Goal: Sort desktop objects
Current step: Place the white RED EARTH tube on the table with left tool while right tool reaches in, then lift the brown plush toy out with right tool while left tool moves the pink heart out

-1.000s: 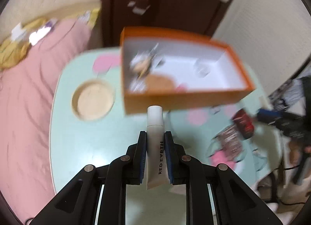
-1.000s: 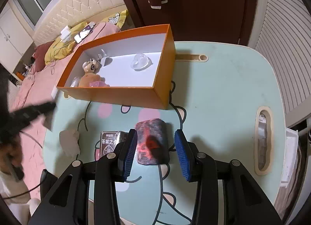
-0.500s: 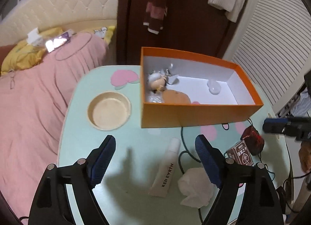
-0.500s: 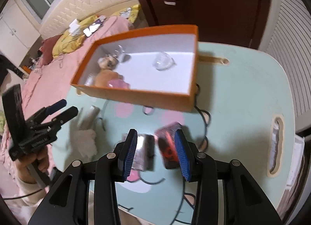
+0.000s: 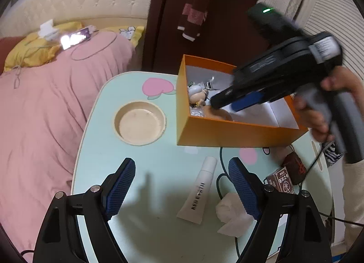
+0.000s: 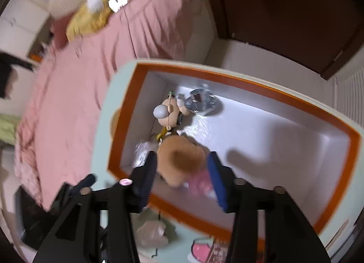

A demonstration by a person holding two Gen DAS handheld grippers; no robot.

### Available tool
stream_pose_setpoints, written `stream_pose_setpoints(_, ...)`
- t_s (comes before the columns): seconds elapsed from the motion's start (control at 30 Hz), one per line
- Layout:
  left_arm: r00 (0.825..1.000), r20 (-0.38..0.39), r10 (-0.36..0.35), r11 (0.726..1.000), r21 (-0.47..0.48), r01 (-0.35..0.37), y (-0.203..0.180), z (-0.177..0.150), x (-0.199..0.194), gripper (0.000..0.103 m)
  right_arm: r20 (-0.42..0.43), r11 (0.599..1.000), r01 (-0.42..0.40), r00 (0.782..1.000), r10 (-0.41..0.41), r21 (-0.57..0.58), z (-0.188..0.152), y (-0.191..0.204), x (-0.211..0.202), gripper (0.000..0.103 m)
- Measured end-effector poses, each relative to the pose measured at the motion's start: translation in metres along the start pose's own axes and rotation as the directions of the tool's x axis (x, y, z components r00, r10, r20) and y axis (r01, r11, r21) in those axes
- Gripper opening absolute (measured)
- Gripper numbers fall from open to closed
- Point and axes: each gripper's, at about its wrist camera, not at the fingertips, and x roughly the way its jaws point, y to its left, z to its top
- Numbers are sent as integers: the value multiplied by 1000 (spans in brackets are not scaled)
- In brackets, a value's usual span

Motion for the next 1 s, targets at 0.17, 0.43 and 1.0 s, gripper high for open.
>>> stream_pose_setpoints(0.17,1000,-2,-10,1000,-25,10,5,0,3,83,-57,995,55,997,-60,-86,7,16,33,49)
stream_pose_setpoints(0.43,999,2,-40,999,-15,40,-2,9,3,83,106,999,-7,994,12,-49,-13,-4,-20,42)
stream_pose_setpoints(1.0,908,-415,57,889,436,144,-134,106,99,29,434,981,-174,893,122,82,-141,-88,-121,44)
